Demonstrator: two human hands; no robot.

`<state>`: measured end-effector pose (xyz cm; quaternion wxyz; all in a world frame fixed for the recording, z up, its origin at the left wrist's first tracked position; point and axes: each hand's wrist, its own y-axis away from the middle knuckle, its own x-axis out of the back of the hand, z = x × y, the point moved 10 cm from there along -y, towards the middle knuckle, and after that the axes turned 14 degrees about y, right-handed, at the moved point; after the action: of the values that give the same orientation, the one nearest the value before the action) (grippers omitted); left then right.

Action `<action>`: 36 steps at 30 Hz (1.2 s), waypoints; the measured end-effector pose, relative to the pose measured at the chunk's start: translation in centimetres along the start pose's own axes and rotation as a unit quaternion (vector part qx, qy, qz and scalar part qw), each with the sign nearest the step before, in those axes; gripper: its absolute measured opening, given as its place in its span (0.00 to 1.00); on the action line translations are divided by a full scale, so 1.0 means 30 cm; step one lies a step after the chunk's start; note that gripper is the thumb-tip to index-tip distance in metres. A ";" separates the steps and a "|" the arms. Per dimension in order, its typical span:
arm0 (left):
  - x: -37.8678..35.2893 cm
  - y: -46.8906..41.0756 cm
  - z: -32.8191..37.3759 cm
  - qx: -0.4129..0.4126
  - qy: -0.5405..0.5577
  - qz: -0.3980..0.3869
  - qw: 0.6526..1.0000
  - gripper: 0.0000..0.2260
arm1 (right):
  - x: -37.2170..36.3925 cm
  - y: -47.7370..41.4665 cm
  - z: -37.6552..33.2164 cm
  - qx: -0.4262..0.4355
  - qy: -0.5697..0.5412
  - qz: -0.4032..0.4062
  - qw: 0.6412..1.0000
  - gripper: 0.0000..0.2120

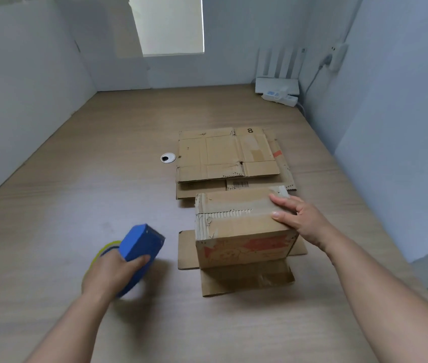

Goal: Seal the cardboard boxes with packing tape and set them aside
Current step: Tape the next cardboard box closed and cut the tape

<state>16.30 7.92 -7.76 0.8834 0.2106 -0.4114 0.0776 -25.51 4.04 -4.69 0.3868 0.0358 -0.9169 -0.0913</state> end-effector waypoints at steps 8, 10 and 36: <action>0.050 0.194 0.683 -0.214 0.089 -0.129 0.964 0.16 | 0.000 0.006 0.002 -0.003 -0.010 -0.003 1.000 0.23; -0.052 0.210 0.780 -0.251 -0.047 -0.151 0.955 0.20 | 0.001 0.005 0.004 -0.006 -0.013 -0.005 1.000 0.23; -0.190 0.181 0.786 -0.270 -0.111 -0.201 0.935 0.30 | 0.032 0.028 -0.173 0.068 -0.169 -0.058 0.982 0.08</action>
<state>-5.46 2.74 3.12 0.8528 0.0499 -0.4612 -0.2398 -22.45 4.01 -0.31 0.2174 0.0992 -0.9694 -0.0559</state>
